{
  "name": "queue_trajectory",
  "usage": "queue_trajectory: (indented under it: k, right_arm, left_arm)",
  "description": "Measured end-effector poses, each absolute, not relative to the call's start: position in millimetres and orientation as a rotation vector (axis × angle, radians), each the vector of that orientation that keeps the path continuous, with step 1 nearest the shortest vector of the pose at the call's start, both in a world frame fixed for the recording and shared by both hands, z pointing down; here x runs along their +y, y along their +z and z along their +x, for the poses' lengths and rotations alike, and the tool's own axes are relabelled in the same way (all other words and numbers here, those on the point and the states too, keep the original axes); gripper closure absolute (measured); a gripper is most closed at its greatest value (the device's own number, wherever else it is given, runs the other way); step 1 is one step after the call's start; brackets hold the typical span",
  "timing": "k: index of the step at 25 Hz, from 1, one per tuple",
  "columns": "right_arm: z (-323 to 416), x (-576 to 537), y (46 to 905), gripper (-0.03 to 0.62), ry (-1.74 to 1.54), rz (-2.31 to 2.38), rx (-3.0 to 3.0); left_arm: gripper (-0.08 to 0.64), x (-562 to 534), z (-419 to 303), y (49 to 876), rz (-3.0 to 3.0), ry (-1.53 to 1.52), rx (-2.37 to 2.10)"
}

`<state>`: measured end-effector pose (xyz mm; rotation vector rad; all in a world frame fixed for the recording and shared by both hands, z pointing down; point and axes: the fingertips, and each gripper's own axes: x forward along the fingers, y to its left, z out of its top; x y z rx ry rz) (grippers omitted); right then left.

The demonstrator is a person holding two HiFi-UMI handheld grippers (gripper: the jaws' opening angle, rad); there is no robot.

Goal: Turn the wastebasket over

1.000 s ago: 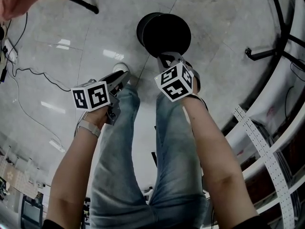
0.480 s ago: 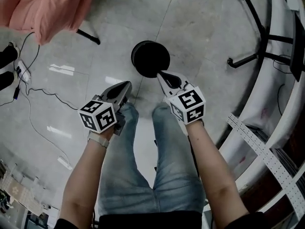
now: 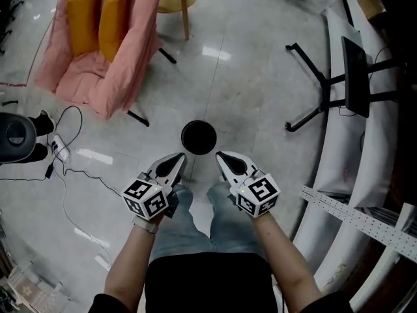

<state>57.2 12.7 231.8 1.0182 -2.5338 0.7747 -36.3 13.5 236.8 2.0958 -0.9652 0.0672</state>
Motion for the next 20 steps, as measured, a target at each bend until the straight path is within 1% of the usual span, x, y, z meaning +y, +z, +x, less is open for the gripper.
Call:
queue_trajectory:
  k: [9,15,20]
  right_arm:
    - [65,21,55,0.583,0.613,1.095,-2.690]
    - [65,22,-29,0.583,0.505,1.123,-2.802]
    - [64,22,-60,0.584,0.420,1.129,-2.846]
  left_arm:
    - [0.546,13,-3,58,2.426,0.132,-0.918]
    - [0.546,17,6,-12,2.492,0.043,-0.887]
    - [0.546,13,9,-43,2.523,-0.042,-0.908]
